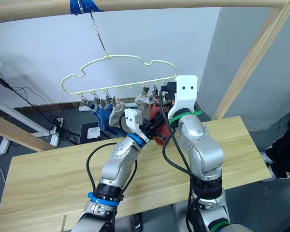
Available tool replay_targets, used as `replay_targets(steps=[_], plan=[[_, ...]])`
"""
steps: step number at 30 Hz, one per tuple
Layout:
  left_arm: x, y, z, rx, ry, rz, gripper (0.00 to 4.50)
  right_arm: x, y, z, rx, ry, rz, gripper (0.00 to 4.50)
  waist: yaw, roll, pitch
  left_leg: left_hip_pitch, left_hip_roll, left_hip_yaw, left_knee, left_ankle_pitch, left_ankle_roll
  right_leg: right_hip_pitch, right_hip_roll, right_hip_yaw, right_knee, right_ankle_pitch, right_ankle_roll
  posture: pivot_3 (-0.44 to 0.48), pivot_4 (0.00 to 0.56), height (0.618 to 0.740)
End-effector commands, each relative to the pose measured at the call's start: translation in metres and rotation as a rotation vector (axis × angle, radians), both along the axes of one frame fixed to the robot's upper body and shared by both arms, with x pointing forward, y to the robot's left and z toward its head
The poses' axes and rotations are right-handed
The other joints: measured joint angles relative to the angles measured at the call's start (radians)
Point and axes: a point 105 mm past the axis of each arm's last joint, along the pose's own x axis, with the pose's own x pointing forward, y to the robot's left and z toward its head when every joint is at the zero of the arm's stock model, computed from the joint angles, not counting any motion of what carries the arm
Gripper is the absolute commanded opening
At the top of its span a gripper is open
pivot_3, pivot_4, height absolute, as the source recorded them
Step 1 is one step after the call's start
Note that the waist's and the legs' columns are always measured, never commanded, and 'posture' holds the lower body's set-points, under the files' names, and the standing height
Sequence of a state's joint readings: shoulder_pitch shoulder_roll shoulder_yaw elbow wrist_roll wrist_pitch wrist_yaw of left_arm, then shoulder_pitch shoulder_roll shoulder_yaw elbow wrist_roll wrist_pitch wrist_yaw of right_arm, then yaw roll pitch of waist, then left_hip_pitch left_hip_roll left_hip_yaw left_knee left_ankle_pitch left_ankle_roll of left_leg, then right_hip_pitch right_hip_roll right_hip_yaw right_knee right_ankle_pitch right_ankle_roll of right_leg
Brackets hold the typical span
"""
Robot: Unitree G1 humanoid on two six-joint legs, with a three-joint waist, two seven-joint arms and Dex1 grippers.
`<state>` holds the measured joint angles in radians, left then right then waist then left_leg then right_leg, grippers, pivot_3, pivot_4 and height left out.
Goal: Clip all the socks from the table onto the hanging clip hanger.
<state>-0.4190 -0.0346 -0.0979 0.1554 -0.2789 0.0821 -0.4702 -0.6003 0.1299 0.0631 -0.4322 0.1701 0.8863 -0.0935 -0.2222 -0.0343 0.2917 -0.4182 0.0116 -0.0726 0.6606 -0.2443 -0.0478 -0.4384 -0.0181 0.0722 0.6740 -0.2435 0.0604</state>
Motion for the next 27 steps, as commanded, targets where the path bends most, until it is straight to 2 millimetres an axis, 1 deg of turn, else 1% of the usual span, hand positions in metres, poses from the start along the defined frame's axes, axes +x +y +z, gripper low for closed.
replay_targets(steps=[1, 11, 16, 27], plan=[[-0.004, -0.005, 0.018, -0.046, -0.058, -0.020, 0.00, -0.006, 0.000, 0.015, 0.024, -0.058, 0.000, 0.00, 0.000, 0.000, 0.000, 0.000, 0.000, 0.000, 0.000, 0.000, 0.000, 0.000, 0.000, 0.000, 0.000, 0.000, 0.000, -0.330, 0.278, 0.735], [-0.002, -0.002, 0.025, -0.076, -0.066, -0.003, 0.00, -0.005, 0.000, 0.010, 0.018, -0.043, -0.009, 0.00, 0.000, 0.000, 0.000, 0.000, 0.000, 0.000, 0.000, 0.000, 0.000, 0.000, 0.000, 0.000, 0.000, 0.000, 0.000, -0.327, 0.277, 0.735], [-0.003, -0.004, 0.026, -0.080, -0.067, -0.011, 0.00, -0.004, -0.002, 0.010, 0.004, -0.049, -0.029, 0.00, 0.000, 0.000, 0.000, 0.000, 0.000, 0.000, 0.000, 0.000, 0.000, 0.000, 0.000, 0.000, 0.000, 0.000, 0.000, -0.327, 0.277, 0.735], [-0.005, -0.008, 0.031, -0.095, -0.070, -0.029, 0.00, -0.006, 0.001, 0.008, 0.012, -0.037, -0.014, 0.00, 0.000, 0.000, 0.000, 0.000, 0.000, 0.000, 0.000, 0.000, 0.000, 0.000, 0.000, 0.000, -0.001, 0.000, 0.000, -0.326, 0.279, 0.735]])
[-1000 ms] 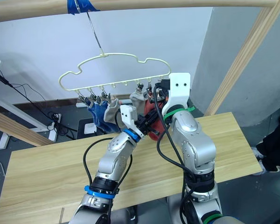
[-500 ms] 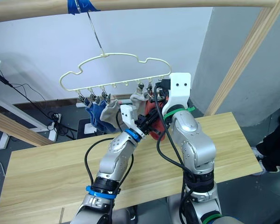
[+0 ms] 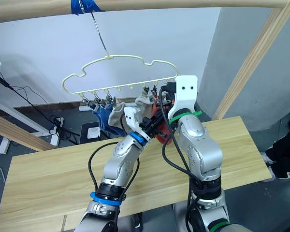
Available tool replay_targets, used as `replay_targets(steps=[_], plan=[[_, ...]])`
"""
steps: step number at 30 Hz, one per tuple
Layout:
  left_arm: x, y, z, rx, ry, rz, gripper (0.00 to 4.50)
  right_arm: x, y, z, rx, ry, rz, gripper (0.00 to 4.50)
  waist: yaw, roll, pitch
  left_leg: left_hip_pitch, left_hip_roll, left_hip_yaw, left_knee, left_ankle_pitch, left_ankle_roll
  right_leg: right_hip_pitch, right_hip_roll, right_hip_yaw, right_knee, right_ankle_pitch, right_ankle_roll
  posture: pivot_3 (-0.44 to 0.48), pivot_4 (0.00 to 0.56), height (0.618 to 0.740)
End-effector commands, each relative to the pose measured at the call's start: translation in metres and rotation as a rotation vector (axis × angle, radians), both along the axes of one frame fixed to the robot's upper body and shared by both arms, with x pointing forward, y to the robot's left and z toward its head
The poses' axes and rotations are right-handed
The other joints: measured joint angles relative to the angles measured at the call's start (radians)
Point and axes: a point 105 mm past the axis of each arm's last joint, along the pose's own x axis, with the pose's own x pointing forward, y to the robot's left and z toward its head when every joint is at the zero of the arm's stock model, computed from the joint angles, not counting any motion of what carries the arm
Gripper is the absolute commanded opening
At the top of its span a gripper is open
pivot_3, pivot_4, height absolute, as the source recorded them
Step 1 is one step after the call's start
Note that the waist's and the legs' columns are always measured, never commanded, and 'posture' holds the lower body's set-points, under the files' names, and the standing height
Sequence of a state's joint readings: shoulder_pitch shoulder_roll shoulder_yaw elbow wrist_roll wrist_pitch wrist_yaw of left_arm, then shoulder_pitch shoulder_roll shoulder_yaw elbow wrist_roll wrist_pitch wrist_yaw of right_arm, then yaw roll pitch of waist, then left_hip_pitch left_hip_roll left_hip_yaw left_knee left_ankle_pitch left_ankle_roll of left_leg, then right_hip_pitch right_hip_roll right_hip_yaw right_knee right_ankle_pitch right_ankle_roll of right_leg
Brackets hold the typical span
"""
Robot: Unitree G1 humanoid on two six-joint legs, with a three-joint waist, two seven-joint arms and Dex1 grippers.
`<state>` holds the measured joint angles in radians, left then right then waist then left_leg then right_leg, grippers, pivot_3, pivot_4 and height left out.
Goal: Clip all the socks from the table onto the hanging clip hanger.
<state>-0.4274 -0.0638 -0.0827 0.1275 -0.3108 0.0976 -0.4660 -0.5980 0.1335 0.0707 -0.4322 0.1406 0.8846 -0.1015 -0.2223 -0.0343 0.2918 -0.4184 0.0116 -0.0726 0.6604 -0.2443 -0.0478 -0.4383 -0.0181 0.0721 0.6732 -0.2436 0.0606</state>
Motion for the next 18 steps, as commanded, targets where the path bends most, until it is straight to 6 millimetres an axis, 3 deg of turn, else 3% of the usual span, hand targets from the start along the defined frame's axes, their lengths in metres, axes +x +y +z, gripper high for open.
replay_targets(steps=[1, 2, 5, 9, 10, 18], plan=[[-0.004, -0.004, 0.019, -0.029, -0.061, -0.019, 0.00, -0.006, 0.002, 0.008, 0.027, -0.035, 0.012, 0.00, 0.000, 0.000, 0.000, 0.000, 0.000, 0.000, 0.000, 0.000, 0.000, 0.000, 0.000, 0.000, 0.000, 0.000, 0.000, -0.326, 0.279, 0.735], [-0.004, -0.004, 0.019, -0.028, -0.061, -0.019, 0.00, -0.006, 0.002, 0.008, 0.029, -0.034, 0.010, 0.00, 0.000, 0.000, 0.000, 0.000, 0.000, 0.000, 0.000, 0.000, 0.000, 0.000, 0.000, 0.000, 0.000, 0.000, 0.000, -0.326, 0.279, 0.735], [-0.003, -0.005, 0.019, -0.019, -0.061, -0.015, 0.00, -0.006, -0.001, 0.010, 0.043, -0.041, -0.007, 0.91, 0.000, 0.000, 0.000, 0.000, 0.000, 0.000, 0.000, 0.000, 0.000, 0.000, 0.000, 0.000, 0.000, 0.000, 0.000, -0.326, 0.279, 0.735], [-0.003, -0.005, 0.019, -0.007, -0.073, -0.011, 0.00, -0.007, 0.000, 0.010, 0.043, -0.038, -0.001, 2.42, 0.000, 0.000, 0.000, 0.000, 0.000, 0.000, 0.000, 0.000, 0.000, 0.000, 0.000, 0.000, 0.000, 0.000, 0.000, -0.326, 0.279, 0.735], [-0.001, -0.004, 0.016, 0.009, -0.064, -0.002, 0.35, -0.007, -0.001, 0.012, 0.043, -0.044, 0.002, 2.78, 0.000, 0.000, 0.000, 0.000, 0.000, 0.000, 0.000, 0.000, 0.000, 0.000, 0.000, 0.000, 0.000, 0.000, 0.000, -0.326, 0.279, 0.735], [-0.013, -0.002, -0.009, 0.206, -0.089, -0.113, 2.62, -0.019, -0.009, 0.020, -0.019, -0.102, 0.074, 2.79, -0.002, 0.000, 0.000, 0.000, 0.000, 0.000, -0.001, 0.000, 0.000, 0.000, 0.000, 0.000, -0.001, 0.000, 0.000, -0.327, 0.274, 0.735]])
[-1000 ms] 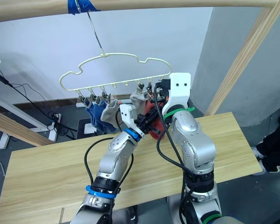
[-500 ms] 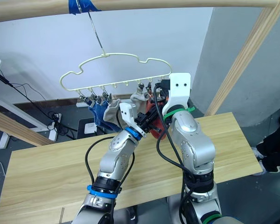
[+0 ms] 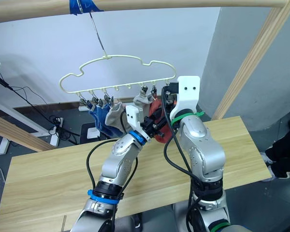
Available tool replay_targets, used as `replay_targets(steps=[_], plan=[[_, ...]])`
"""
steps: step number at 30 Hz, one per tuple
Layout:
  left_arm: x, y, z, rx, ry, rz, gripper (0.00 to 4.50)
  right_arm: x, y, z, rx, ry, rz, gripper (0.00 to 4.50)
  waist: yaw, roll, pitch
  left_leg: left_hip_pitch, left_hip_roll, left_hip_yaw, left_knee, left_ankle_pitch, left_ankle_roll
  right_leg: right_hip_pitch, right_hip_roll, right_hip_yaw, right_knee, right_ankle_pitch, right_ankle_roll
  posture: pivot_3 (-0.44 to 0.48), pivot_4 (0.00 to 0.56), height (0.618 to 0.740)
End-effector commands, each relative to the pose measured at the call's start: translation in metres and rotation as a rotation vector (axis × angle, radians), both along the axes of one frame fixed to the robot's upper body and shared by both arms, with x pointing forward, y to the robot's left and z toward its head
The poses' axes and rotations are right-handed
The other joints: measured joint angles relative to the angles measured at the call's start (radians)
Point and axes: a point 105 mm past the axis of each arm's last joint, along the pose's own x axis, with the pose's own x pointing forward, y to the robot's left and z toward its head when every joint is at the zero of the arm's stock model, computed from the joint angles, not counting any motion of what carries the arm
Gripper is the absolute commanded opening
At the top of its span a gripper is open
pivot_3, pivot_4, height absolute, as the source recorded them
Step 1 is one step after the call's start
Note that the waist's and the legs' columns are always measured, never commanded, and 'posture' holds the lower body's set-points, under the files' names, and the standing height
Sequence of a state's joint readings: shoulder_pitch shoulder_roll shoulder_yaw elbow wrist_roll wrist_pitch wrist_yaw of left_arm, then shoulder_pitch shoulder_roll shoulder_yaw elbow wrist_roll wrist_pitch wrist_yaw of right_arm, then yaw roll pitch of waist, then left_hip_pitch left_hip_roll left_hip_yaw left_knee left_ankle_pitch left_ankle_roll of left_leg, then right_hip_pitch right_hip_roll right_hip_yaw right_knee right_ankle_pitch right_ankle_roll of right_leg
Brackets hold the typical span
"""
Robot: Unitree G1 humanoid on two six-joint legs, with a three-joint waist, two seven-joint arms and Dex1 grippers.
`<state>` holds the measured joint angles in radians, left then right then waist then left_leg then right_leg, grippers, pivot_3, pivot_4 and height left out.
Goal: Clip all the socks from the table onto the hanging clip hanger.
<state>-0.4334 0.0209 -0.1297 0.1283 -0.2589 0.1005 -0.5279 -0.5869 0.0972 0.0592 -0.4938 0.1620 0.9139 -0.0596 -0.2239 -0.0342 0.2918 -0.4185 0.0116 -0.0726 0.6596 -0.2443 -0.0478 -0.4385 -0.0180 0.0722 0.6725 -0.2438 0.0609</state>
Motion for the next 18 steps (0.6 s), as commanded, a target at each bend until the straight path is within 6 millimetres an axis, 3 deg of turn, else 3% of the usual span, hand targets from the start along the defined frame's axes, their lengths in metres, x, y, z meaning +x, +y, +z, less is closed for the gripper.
replay_targets(steps=[1, 7, 8, 11, 14, 18], plan=[[-0.013, 0.001, -0.008, 0.112, -0.054, -0.087, 2.91, -0.016, -0.006, 0.014, -0.026, -0.080, 0.073, 2.79, 0.000, 0.000, 0.000, 0.000, 0.000, 0.000, 0.000, 0.000, 0.000, 0.000, 0.000, 0.000, 0.000, 0.000, 0.000, -0.325, 0.270, 0.735], [-0.038, 0.029, -0.034, 0.357, -0.079, -0.232, 4.48, -0.035, -0.029, 0.004, -0.251, -0.117, 0.226, 2.79, 0.001, 0.000, 0.000, 0.000, 0.000, 0.000, -0.001, 0.000, 0.000, 0.000, 0.000, 0.000, 0.000, 0.000, 0.000, -0.310, 0.252, 0.735], [-0.042, 0.032, -0.036, 0.373, -0.076, -0.251, 4.48, -0.037, -0.031, 0.002, -0.285, -0.120, 0.248, 2.79, 0.001, 0.000, 0.000, 0.000, 0.000, 0.000, -0.001, 0.000, 0.000, 0.000, 0.000, 0.000, 0.000, 0.000, 0.000, -0.308, 0.248, 0.735], [-0.055, 0.047, -0.036, 0.434, -0.086, -0.299, 4.50, -0.047, -0.035, -0.009, -0.387, -0.106, 0.367, 3.38, 0.002, 0.000, 0.000, 0.000, 0.000, 0.000, -0.001, 0.000, 0.000, 0.000, 0.000, 0.000, -0.001, 0.000, 0.000, -0.297, 0.237, 0.735], [-0.060, 0.073, -0.026, 0.479, -0.095, -0.286, 4.50, -0.059, -0.040, -0.020, -0.473, -0.080, 0.509, 4.35, 0.001, 0.000, 0.000, 0.001, 0.001, 0.001, -0.001, 0.000, 0.000, 0.000, 0.000, 0.000, -0.002, 0.000, 0.000, -0.284, 0.227, 0.735], [-0.060, 0.101, -0.004, 0.487, -0.104, -0.224, 4.50, -0.062, -0.052, -0.022, -0.545, -0.070, 0.598, 4.46, 0.005, 0.000, 0.000, 0.001, 0.001, 0.001, -0.001, 0.000, 0.000, 0.000, 0.000, 0.000, -0.001, 0.000, 0.000, -0.258, 0.210, 0.735]])
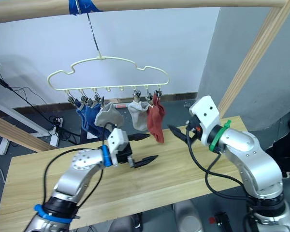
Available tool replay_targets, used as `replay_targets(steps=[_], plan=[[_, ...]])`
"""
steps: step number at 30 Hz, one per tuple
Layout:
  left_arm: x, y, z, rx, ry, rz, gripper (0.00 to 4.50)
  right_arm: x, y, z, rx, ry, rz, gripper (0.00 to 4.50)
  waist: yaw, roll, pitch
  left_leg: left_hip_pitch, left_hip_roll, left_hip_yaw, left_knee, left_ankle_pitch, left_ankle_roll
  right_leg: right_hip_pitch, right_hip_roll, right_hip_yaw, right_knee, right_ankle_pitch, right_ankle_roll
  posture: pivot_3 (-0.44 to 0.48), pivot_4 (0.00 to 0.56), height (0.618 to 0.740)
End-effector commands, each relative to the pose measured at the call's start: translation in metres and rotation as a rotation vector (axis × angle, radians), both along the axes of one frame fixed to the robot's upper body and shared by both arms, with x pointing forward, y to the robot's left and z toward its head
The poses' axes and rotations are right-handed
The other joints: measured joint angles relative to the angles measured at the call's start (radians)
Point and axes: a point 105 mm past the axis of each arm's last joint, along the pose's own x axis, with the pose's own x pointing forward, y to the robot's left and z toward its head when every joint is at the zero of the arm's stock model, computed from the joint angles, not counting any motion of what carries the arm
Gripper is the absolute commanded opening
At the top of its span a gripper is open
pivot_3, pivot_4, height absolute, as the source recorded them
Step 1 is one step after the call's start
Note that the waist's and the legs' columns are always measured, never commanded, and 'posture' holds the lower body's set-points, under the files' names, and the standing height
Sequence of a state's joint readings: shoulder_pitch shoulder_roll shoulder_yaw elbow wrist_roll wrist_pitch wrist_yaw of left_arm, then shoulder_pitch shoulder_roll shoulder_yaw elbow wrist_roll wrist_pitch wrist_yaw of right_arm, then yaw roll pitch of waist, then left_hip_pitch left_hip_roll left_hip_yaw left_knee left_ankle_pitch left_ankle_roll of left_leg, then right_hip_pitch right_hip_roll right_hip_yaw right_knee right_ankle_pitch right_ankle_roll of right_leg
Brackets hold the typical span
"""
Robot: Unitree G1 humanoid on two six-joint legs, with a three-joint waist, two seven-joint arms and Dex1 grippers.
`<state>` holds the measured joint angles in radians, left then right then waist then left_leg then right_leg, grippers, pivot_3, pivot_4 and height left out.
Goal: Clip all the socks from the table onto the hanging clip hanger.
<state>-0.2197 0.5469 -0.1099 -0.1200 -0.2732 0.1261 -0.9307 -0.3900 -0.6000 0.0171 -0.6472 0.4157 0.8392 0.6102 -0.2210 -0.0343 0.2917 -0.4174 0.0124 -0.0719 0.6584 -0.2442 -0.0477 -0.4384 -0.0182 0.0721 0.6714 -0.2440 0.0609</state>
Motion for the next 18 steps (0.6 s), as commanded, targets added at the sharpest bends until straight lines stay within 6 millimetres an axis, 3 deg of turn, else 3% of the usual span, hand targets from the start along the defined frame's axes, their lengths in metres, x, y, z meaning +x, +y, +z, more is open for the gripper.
replay_targets(steps=[1, 7, 12, 18], plan=[[-0.006, 0.016, 0.031, -0.030, -0.062, 0.015, 4.50, -0.007, -0.007, 0.013, -0.027, -0.053, 0.099, 4.46, 0.003, 0.000, 0.000, 0.000, 0.000, 0.000, 0.001, 0.000, 0.000, 0.000, 0.000, 0.000, 0.000, 0.000, 0.000, -0.258, 0.210, 0.735], [-0.006, 0.074, 0.059, -0.009, -0.061, 0.230, 4.50, 0.005, -0.035, 0.027, -0.103, -0.065, 0.130, 4.46, 0.011, -0.001, -0.002, 0.000, 0.000, 0.001, 0.001, 0.000, 0.000, 0.000, -0.001, 0.000, -0.001, 0.000, 0.000, -0.200, 0.169, 0.735], [-0.005, 0.117, 0.056, 0.094, 0.015, 0.419, 4.50, 0.010, -0.052, 0.035, -0.140, -0.077, 0.151, 4.46, 0.027, -0.001, -0.011, 0.000, 0.000, 0.001, 0.001, 0.000, 0.000, -0.001, -0.001, 0.000, 0.001, 0.000, 0.000, -0.182, 0.147, 0.735], [-0.012, 0.152, 0.052, 0.160, 0.046, 0.526, 4.50, 0.014, -0.060, 0.036, -0.192, -0.088, 0.169, 4.46, 0.038, -0.002, -0.022, 0.000, -0.001, 0.002, 0.002, 0.000, 0.000, 0.000, -0.002, 0.000, 0.001, 0.003, -0.005, -0.149, 0.110, 0.735]])
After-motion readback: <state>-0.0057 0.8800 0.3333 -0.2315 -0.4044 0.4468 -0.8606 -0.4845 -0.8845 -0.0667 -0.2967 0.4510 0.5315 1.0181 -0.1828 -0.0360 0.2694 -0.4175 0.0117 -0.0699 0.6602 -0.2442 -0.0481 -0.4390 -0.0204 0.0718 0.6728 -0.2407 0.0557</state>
